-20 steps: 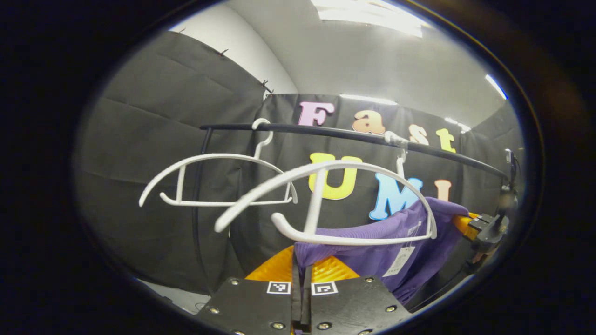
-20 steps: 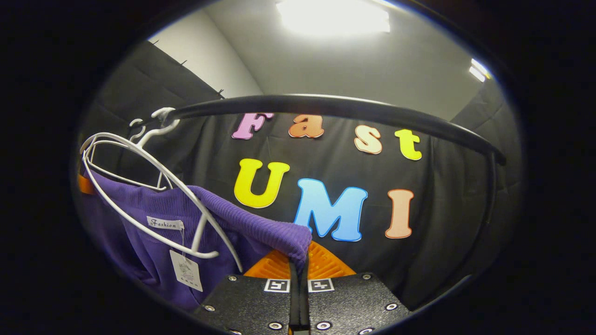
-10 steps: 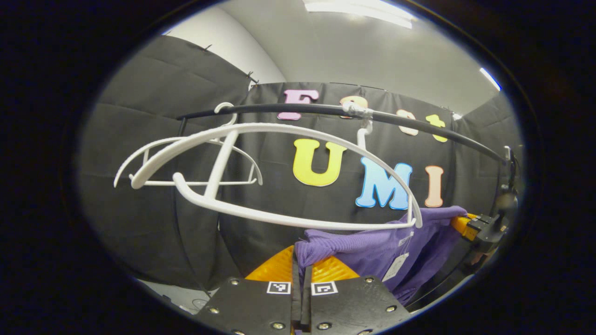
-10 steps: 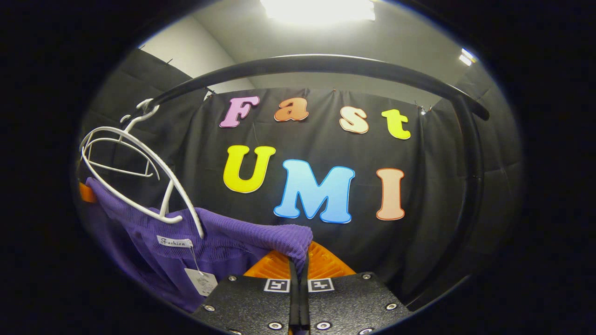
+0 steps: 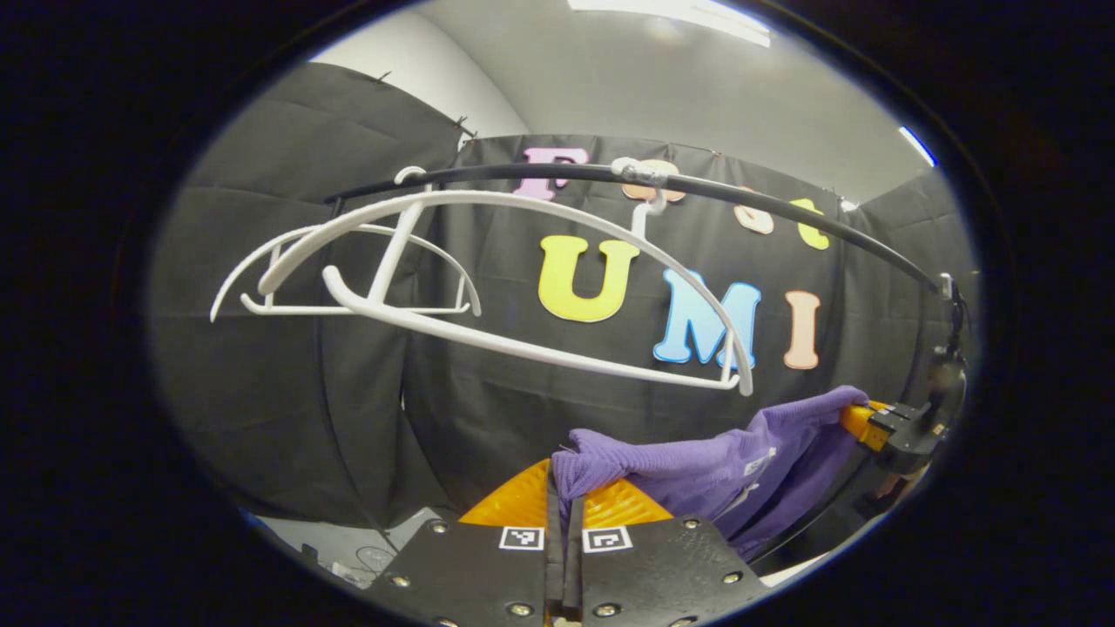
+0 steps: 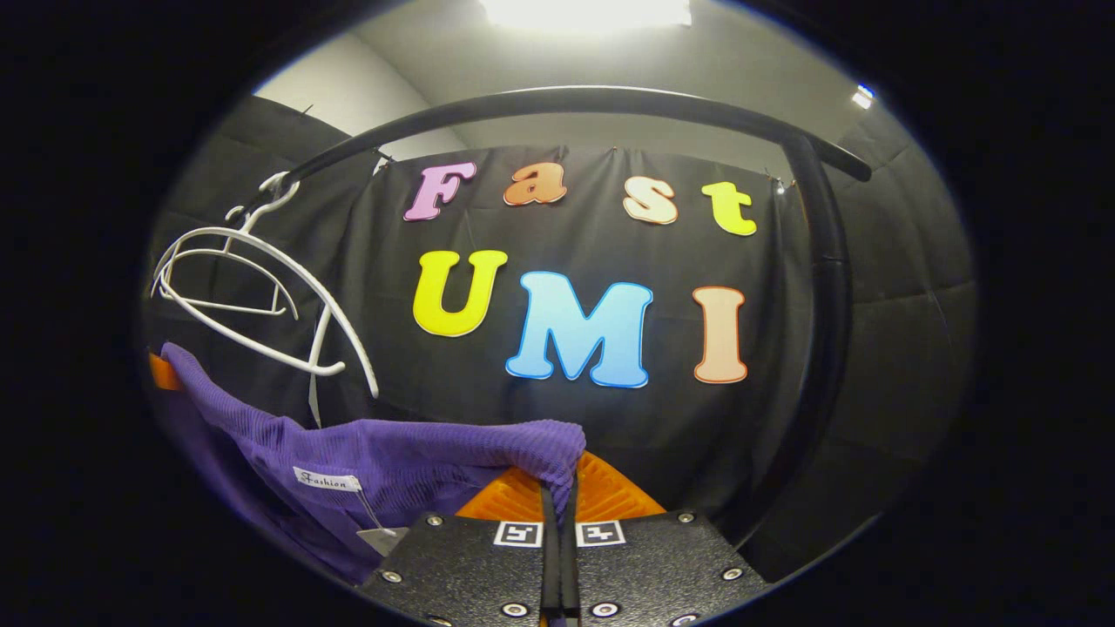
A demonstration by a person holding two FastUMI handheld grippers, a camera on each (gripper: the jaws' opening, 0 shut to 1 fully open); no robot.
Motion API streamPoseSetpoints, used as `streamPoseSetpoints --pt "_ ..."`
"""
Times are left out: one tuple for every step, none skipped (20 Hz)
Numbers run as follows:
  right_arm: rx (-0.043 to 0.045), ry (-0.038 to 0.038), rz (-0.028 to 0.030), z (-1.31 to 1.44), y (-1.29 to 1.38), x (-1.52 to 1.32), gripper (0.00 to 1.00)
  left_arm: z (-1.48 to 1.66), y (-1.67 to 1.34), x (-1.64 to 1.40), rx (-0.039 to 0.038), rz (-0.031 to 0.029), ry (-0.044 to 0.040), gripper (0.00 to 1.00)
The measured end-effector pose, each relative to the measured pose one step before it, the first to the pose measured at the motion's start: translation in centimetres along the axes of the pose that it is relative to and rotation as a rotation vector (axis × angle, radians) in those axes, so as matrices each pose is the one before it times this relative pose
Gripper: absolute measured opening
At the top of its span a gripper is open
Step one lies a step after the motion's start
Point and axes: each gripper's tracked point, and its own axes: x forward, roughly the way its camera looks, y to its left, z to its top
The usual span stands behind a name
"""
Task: Grasp the clothes on the hanger with both hands and then place them into the laundry hamper below.
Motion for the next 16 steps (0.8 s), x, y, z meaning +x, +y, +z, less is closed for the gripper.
streamPoseSetpoints --pt "-0.00929 0.00337 -0.01094 -0.005 0.094 -0.851 0.0 -0.257 0.298 -0.513 -0.00094 -0.01374 0.00409 0.06" --pt "-0.00511 0.00363 -0.00926 0.185 0.295 -1.151 0.0 -0.314 0.398 -0.5 -0.00233 -0.01516 0.00563 0.01" --pt "-0.00219 0.00762 -0.00899 0.092 0.486 -1.325 0.0 -0.35 0.481 -0.554 -0.00263 -0.01388 0.00544 0.01" --pt "-0.00325 0.00743 -0.01128 0.206 0.555 -1.346 0.0 -0.257 0.605 -0.595 -0.00201 -0.01529 0.00347 0.01" --pt "-0.00721 0.0033 -0.01678 0.216 0.575 -1.41 0.0 -0.325 0.64 -0.803 -0.00379 -0.01681 0.00361 0.01" --pt "-0.00616 0.0021 -0.02058 0.221 0.582 -1.439 0.0 -0.467 0.737 -0.695 0.00016 -0.02068 0.01128 0.01" --pt "-0.00344 0.007 -0.02044 0.152 0.686 -1.458 0.0 -0.756 0.813 -0.781 0.00043 -0.01891 0.01817 0.06" --pt "-0.00233 0.01728 -0.01527 -0.139 0.715 -1.655 0.0 -0.793 0.75 -1.011 -0.00656 -0.01985 0.01731 0.01" --pt "-0.00027 0.01593 -0.00968 -0.202 0.92 -1.562 0.0 -0.508 0.706 -1.061 -0.0127 -0.0233 0.0087 0.01" --pt "-0.00627 0.01262 -0.00727 -0.158 0.913 -1.611 0.0 -0.253 0.681 -1.01 -0.00786 -0.01863 0.00124 0.01" --pt "-0.00926 0.01636 -0.00876 -0.355 0.718 -1.372 0.0 -0.48 1.0 -0.892 -0.00129 -0.01152 0.00468 0.01" --pt "-0.00607 0.01495 -0.00339 -0.409 0.816 -1.36 0.0 -0.575 1.042 -0.799 0.00217 -0.00268 0.00837 0.01" --pt "-0.00041 0.01552 0.00393 -0.437 0.932 -1.268 0.0 -1.033 1.197 -0.72 0.00569 0.00929 0.02223 0.01" --pt "0.00429 0.01727 0.00822 -0.532 0.991 -1.129 0.0 -1.105 0.852 -0.52 -0.00161 0.00351 0.02489 0.01" --pt "0.01265 0.01974 0.01014 -0.668 0.812 -1.181 0.0 -0.983 0.65 -0.347 -0.00982 0.00344 0.02076 0.05" --pt "0.01395 0.01594 0.00828 -0.692 0.727 -1.028 0.0 -0.766 0.48 -0.203 -0.00983 -0.00018 0.01827 0.05"
